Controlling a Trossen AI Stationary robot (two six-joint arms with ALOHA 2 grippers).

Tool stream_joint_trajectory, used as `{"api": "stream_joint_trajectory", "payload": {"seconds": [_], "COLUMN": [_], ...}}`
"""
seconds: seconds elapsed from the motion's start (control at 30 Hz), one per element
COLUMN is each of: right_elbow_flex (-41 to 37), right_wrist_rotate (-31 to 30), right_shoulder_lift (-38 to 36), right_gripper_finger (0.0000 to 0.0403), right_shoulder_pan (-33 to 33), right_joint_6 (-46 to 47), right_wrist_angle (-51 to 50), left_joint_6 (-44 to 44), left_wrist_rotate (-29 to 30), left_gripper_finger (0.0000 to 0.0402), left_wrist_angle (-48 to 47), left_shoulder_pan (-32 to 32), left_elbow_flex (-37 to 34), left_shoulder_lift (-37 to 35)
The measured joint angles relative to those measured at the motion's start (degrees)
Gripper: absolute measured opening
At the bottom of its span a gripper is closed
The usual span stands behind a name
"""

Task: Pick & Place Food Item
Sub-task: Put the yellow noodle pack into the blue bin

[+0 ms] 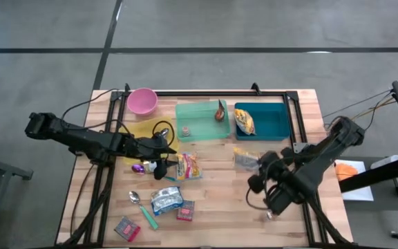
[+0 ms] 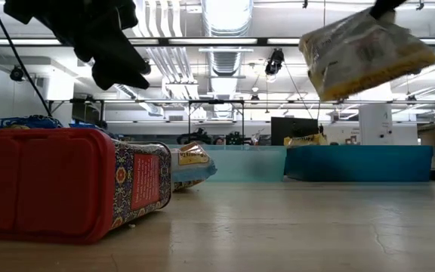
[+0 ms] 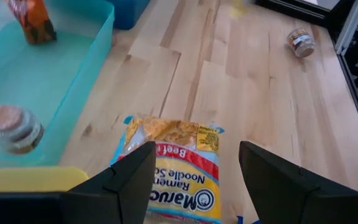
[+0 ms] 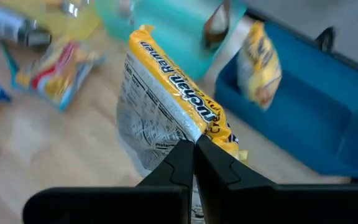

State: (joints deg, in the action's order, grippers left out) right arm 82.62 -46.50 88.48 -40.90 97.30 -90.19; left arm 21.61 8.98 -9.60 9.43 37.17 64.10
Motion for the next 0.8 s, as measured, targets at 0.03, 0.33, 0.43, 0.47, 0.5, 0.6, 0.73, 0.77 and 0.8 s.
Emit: {"api": "stream_joint_trajectory", "payload": {"seconds": [0.03, 0.33, 0.43, 0.47, 0.5, 0.6, 0.73, 0.77, 0.8], "right_elbow_flex": [-0.27, -4.18, -6.51, -7.35, -8.05, -9.93, -11.46, -11.77, -12.06], "right_wrist_rotate": [-1.12, -6.01, -6.25, -6.25, -6.25, -6.25, -6.25, -6.25, -6.25], "right_shoulder_lift": [-1.18, -11.26, -14.29, -15.08, -15.78, -16.95, -17.19, -17.12, -17.08], "right_gripper_finger": [0.0008, 0.0008, 0.0008, 0.0008, 0.0008, 0.0008, 0.0008, 0.0008, 0.0008], "right_shoulder_pan": [0.79, 11.49, 16.25, 17.83, 19.34, 23.35, 28.59, 30.03, 31.43], "right_joint_6": [-0.66, -4.75, -4.92, -4.94, -4.94, -4.96, -6.45, -7.26, -8.06], "right_wrist_angle": [0.19, 0.14, 0.17, 0.35, 0.39, 0.54, 0.76, 0.81, 1.19], "left_joint_6": [-0.59, -3.88, -4.36, -4.9, -5.21, -6.07, -7.24, -7.48, -7.91], "left_wrist_rotate": [0.02, 0.0, 0.0, 0.02, 0.02, 0.01, 0.02, 0.01, 0.03], "left_gripper_finger": [0.024, 0.024, 0.024, 0.024, 0.024, 0.024, 0.024, 0.024, 0.024], "left_wrist_angle": [0.4, 0.96, 0.49, 0.35, 0.28, 0.29, 0.28, 0.3, 0.32], "left_shoulder_pan": [-0.02, -0.02, -0.01, -0.01, -0.01, 0.0, -0.02, -0.02, -0.04], "left_elbow_flex": [0.0, 0.0, 0.0, 0.0, 0.0, 0.0, 0.0, 0.0, 0.0], "left_shoulder_lift": [0.0, 0.0, 0.0, 0.0, 0.0, 0.0, 0.0, 0.0, 0.0]}}
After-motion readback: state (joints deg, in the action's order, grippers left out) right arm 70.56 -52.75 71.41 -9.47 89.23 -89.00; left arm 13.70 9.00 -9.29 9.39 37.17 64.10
